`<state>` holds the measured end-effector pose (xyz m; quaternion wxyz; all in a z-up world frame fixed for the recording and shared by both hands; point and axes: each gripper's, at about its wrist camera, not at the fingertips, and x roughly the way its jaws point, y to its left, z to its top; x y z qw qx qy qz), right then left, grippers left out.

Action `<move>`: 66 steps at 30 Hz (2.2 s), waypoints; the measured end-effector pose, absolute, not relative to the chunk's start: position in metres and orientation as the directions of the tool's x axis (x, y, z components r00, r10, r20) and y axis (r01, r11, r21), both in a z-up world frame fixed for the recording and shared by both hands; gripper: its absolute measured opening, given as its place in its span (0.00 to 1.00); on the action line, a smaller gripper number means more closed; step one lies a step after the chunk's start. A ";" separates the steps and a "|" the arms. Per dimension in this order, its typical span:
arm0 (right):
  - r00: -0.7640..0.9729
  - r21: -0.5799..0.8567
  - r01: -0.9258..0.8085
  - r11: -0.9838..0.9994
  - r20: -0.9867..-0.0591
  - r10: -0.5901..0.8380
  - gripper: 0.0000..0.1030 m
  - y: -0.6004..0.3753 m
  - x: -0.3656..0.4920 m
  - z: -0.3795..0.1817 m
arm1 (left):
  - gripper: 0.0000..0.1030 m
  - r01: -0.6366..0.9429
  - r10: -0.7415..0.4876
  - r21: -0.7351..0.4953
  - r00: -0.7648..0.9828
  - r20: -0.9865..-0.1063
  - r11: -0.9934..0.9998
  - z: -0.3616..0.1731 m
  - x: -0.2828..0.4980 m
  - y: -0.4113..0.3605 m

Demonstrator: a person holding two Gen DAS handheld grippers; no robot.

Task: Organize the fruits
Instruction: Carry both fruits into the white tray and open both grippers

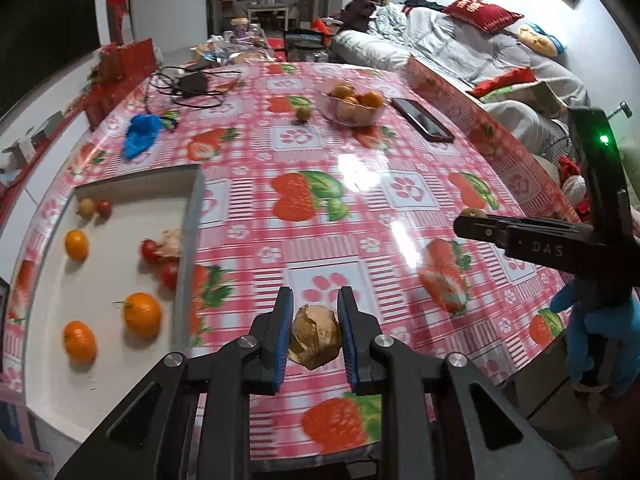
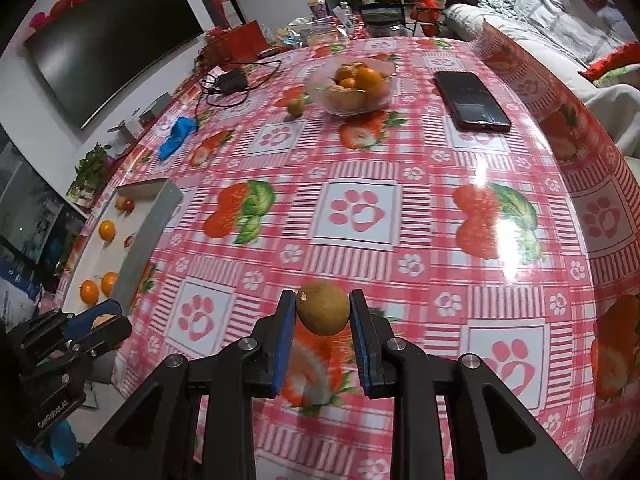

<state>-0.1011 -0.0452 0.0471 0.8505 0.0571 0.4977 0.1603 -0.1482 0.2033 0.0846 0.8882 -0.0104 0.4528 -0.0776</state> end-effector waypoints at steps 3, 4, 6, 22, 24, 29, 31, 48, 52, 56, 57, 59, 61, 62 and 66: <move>0.449 0.252 -0.239 0.938 -0.828 0.336 0.27 -0.032 -0.102 0.052 | 0.24 0.094 -0.125 -0.086 0.595 -0.794 0.992 0.091 -0.151 0.222; 0.447 0.251 -0.248 0.936 -0.827 0.340 0.27 -0.027 -0.103 0.054 | 0.24 0.080 -0.116 -0.085 0.600 -0.791 0.993 0.093 -0.152 0.230; 0.438 0.259 -0.267 0.928 -0.826 0.356 0.27 -0.014 -0.102 0.057 | 0.24 0.050 -0.094 -0.080 0.608 -0.789 0.996 0.097 -0.152 0.245; 0.325 0.288 -0.473 0.833 -0.822 0.469 0.28 0.132 -0.097 0.079 | 0.24 -0.194 0.058 -0.079 0.609 -0.791 0.978 0.094 -0.162 0.377; 0.300 0.291 -0.502 0.814 -0.825 0.480 0.28 0.153 -0.099 0.077 | 0.24 -0.208 0.061 -0.081 0.596 -0.801 0.975 0.086 -0.164 0.384; 0.246 0.280 -0.564 0.777 -0.841 0.481 0.27 0.198 -0.105 0.068 | 0.24 -0.221 0.059 -0.085 0.573 -0.817 0.972 0.071 -0.169 0.394; 0.231 0.275 -0.575 0.770 -0.849 0.476 0.27 0.212 -0.105 0.063 | 0.24 -0.228 0.057 -0.090 0.567 -0.822 0.969 0.068 -0.167 0.398; 0.189 0.244 -0.575 0.781 -0.889 0.417 0.28 0.255 -0.084 0.038 | 0.66 -0.260 0.090 -0.062 0.533 -0.841 0.964 0.050 -0.146 0.410; 0.194 0.237 -0.572 0.785 -0.891 0.410 0.53 0.254 -0.082 0.039 | 0.77 -0.270 0.100 -0.059 0.539 -0.837 0.961 0.050 -0.148 0.411; 0.232 0.204 -0.583 0.786 -0.886 0.402 0.77 0.254 -0.085 0.048 | 0.79 -0.285 0.104 -0.059 0.524 -0.845 0.957 0.049 -0.148 0.412; 0.233 0.202 -0.588 0.783 -0.885 0.403 0.77 0.255 -0.086 0.049 | 0.79 -0.287 0.101 -0.061 0.517 -0.850 0.956 0.049 -0.148 0.412; 0.243 0.188 -0.596 0.781 -0.884 0.399 0.77 0.255 -0.088 0.053 | 0.80 -0.287 0.090 -0.070 0.507 -0.857 0.955 0.048 -0.148 0.412; 0.252 0.171 -0.603 0.779 -0.886 0.389 0.77 0.254 -0.091 0.056 | 0.84 -0.289 0.092 -0.067 0.502 -0.860 0.955 0.048 -0.149 0.411; 0.253 0.167 -0.603 0.780 -0.887 0.386 0.77 0.254 -0.091 0.056 | 0.87 -0.290 0.094 -0.065 0.502 -0.859 0.955 0.048 -0.150 0.410; 0.243 0.170 -0.594 0.786 -0.893 0.378 0.77 0.248 -0.093 0.055 | 0.88 -0.301 0.110 -0.049 0.490 -0.865 0.952 0.049 -0.151 0.408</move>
